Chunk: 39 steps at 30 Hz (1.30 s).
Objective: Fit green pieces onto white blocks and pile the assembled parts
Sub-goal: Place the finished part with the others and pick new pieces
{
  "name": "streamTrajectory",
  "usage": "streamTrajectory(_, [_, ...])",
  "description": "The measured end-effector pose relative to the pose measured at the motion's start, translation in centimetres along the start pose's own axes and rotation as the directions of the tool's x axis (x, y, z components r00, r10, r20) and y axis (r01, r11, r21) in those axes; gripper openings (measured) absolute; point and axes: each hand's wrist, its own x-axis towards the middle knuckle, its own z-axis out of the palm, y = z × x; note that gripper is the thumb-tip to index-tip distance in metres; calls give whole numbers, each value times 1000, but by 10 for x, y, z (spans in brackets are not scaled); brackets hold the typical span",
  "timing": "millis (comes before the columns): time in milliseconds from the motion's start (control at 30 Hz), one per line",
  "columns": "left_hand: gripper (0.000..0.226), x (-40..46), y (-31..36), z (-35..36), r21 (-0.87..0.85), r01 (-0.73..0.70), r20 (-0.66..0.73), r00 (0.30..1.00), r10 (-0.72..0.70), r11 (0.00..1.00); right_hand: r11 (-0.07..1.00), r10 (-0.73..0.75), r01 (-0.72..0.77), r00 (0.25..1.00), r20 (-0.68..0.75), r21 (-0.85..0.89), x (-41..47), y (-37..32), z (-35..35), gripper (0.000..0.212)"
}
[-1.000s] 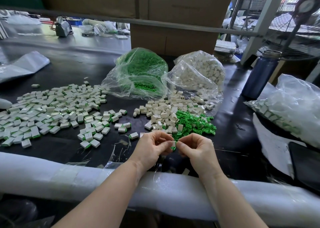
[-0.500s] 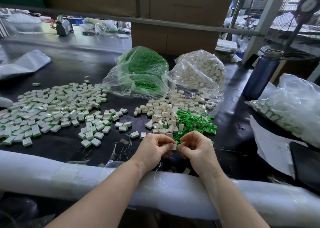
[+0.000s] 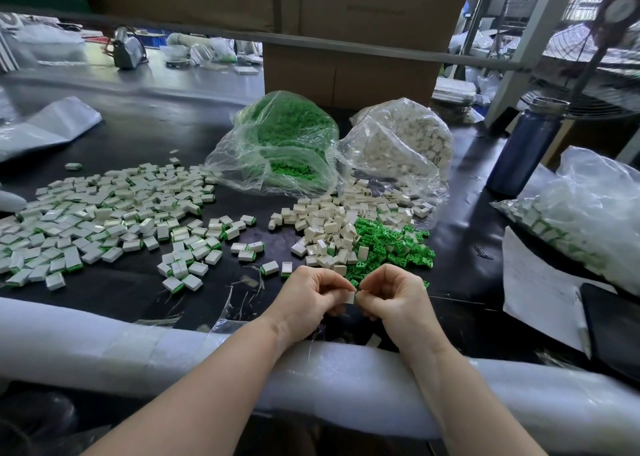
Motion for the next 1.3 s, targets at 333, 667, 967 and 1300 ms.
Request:
streamTrajectory(333, [19,2,-6,-1,83,-26,24,999,24,996,1000,9,-9,1000,26,-7,0,-1,0,23])
streamTrajectory(667, [18,1,-7,1,41,-83,-38,996,84,996,997,22,-17,998,-53,78,2,0,2,11])
streamTrajectory(967, [12,4,-7,2,173,-89,-97,990,107,981,983,51,-44,998,-37,178,-1,-1,0,12])
streamTrajectory(1300, [16,4,-7,-1,52,-26,-38,999,28,998,990,79,-73,996,-47,119,0,-1,5,16])
